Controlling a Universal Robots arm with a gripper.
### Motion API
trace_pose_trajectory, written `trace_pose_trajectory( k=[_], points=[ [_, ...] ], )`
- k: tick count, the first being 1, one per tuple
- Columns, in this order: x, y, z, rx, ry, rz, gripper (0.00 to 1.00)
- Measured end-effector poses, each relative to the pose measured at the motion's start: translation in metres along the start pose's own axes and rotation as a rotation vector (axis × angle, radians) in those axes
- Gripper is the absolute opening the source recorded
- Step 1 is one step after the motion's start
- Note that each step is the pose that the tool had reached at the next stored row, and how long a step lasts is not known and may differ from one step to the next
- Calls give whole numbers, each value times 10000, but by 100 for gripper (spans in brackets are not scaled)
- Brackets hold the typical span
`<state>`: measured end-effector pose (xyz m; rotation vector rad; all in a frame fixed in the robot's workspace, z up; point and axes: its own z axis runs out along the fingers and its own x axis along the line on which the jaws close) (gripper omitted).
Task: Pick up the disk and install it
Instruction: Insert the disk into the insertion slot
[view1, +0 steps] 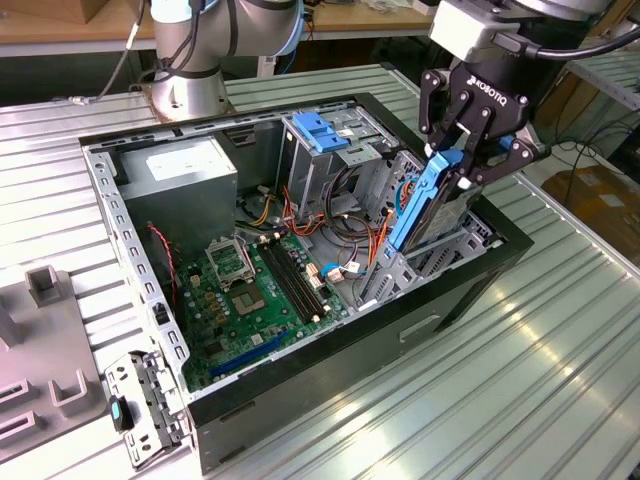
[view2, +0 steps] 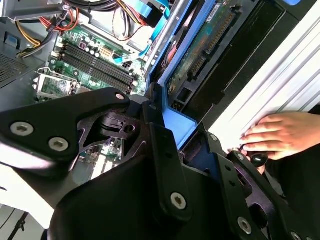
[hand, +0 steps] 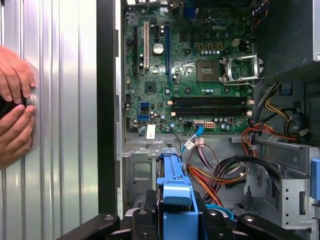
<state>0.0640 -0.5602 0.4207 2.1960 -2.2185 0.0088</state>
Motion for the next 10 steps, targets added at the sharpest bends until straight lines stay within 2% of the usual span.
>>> trace_pose_trajectory(
  k=[10],
  points=[
    [3,-1,99,0,0,0,37]
  ],
)
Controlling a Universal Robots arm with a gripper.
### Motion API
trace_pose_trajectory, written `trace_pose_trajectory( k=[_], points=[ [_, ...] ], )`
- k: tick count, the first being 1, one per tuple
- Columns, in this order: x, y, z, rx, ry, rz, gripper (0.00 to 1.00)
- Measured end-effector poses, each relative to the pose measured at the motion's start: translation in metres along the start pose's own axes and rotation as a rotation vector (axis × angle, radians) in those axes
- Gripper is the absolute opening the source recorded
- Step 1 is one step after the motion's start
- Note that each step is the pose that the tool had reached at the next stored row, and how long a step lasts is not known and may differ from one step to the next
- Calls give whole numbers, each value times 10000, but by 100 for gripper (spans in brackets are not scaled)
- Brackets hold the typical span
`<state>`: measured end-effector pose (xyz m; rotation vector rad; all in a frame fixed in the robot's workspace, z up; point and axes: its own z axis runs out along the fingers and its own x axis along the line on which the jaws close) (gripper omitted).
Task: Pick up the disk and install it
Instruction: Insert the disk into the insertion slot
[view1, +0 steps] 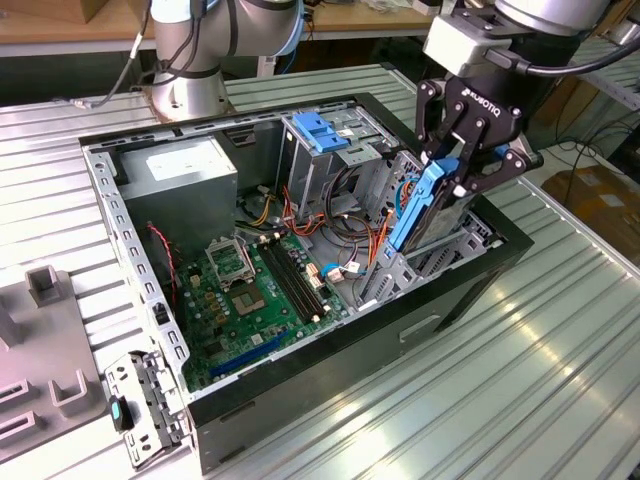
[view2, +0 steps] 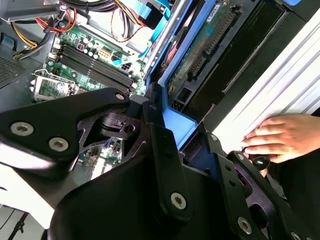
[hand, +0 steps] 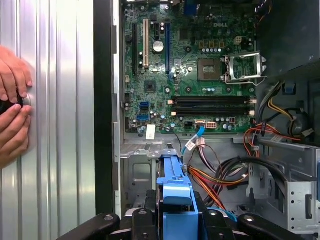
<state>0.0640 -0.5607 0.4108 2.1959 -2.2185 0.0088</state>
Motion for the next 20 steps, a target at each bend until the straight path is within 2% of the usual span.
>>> trace_pose_trajectory(
  k=[14,20],
  points=[
    [5,-1,101,0,0,0,37],
    [5,-2,107,1,0,-1,38]
  ],
)
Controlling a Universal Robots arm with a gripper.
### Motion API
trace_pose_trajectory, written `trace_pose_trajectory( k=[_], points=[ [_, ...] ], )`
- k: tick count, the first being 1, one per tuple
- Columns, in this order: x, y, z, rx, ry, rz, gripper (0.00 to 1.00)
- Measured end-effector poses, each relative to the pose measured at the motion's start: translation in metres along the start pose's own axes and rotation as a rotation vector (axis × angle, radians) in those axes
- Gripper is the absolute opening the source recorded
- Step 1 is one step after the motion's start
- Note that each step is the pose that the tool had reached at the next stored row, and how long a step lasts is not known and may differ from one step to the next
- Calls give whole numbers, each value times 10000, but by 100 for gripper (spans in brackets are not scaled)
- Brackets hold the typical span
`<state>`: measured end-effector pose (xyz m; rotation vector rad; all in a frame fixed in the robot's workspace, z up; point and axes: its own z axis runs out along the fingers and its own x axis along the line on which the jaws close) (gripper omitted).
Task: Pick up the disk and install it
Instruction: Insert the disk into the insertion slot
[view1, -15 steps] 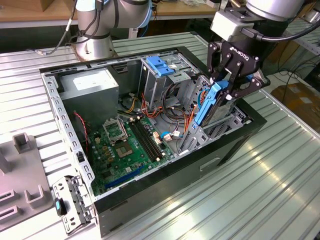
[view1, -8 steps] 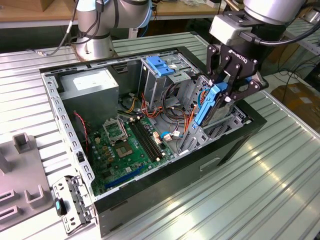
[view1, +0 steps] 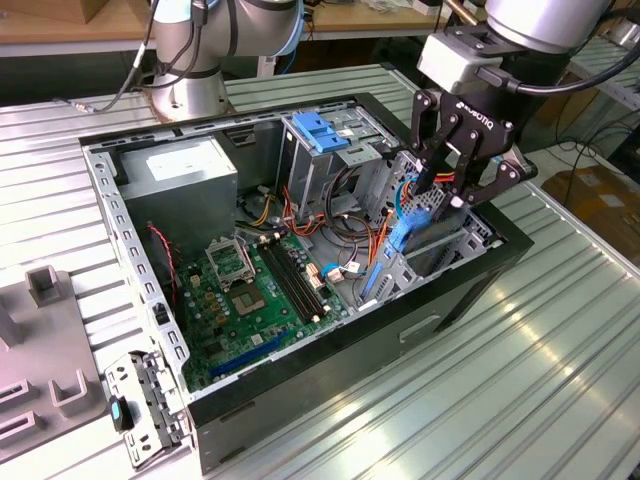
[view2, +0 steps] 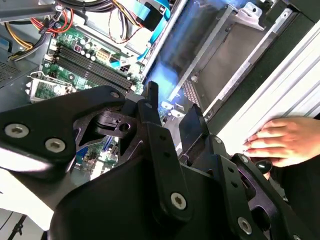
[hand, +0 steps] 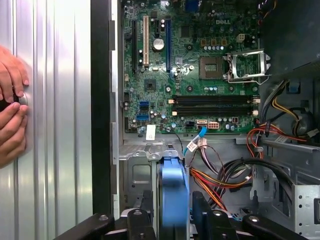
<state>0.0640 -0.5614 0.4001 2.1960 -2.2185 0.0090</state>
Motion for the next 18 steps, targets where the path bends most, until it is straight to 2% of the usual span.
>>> trace_pose_trajectory(
  k=[1,3,4,5,6,7,8,10,13,16,18],
  points=[
    [0,0,3,-1,-1,0,45],
    [1,0,29,-1,-2,0,45],
    [0,0,76,-1,-1,0,45],
    [1,-1,101,-1,-1,1,43],
    [2,-1,118,0,-2,1,36],
    [3,-4,158,-1,-1,0,24],
    [3,-7,175,0,-1,-1,24],
    [3,-18,211,0,0,-1,12],
    [1,-62,265,0,-1,0,11],
    [0,-133,321,0,-1,1,11],
    [-1,-146,345,0,0,1,11]
  ],
)
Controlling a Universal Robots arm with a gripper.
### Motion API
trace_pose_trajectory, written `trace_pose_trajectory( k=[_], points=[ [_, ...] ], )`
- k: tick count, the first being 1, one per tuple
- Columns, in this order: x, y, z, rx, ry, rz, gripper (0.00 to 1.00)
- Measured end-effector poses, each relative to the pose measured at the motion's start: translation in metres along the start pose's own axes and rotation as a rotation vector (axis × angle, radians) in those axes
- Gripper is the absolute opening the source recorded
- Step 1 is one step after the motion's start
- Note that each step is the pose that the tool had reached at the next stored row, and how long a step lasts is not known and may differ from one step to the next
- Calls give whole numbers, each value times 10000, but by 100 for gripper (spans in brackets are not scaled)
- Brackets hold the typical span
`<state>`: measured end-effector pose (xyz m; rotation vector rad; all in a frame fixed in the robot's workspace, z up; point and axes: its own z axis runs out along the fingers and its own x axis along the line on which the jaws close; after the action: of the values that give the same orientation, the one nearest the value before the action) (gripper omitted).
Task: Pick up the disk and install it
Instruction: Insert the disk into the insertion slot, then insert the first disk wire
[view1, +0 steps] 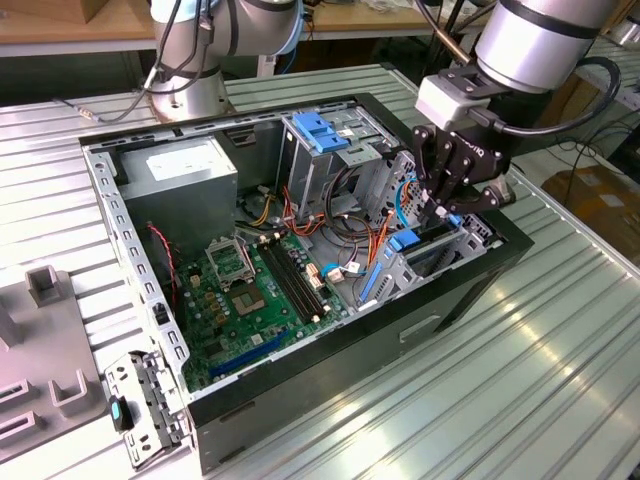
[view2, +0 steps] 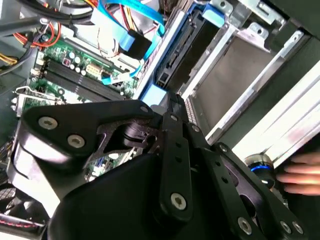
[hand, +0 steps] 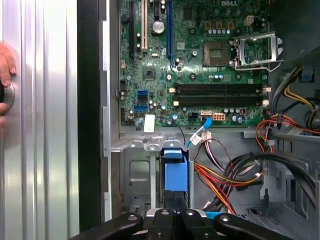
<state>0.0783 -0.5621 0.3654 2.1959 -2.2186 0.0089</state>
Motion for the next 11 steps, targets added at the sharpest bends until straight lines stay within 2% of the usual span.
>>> trace_pose_trajectory(
  k=[11],
  points=[
    [0,-3,4,0,-1,0,11]
  ],
)
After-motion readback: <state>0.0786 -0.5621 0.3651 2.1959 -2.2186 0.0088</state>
